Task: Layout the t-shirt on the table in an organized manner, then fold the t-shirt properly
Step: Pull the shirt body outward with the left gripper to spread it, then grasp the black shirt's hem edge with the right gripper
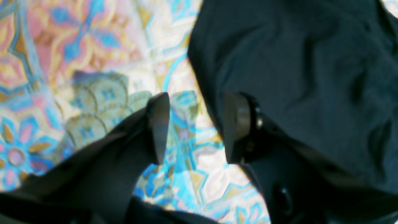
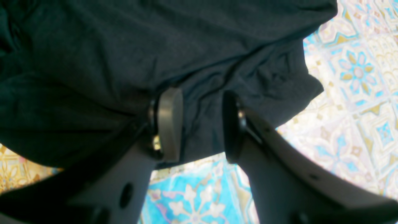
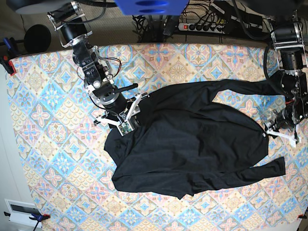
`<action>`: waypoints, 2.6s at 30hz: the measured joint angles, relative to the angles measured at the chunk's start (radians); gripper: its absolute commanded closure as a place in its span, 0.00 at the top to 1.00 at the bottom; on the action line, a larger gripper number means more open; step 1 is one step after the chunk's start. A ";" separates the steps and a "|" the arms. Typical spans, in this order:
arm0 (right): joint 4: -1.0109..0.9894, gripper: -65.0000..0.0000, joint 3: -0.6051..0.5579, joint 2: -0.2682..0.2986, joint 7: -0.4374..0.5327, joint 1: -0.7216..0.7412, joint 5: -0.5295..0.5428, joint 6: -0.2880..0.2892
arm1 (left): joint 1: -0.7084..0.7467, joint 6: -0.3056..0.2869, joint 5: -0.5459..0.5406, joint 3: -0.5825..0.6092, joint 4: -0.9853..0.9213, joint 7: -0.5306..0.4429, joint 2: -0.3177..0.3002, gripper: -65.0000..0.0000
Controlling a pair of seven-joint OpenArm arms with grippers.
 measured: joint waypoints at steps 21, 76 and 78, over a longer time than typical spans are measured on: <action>0.029 0.32 0.021 -0.002 -0.013 -0.018 0.000 0.004 | -0.207 -0.011 0.285 0.002 -0.242 -0.135 0.256 0.00; -0.453 0.32 0.031 -0.061 -0.007 0.355 0.061 0.006 | 0.082 -0.008 0.048 -0.111 0.038 -0.032 0.075 0.45; -0.488 0.32 0.031 -0.062 -0.022 0.367 0.060 -0.003 | 0.082 -0.006 0.051 -0.111 0.038 -0.032 0.076 0.45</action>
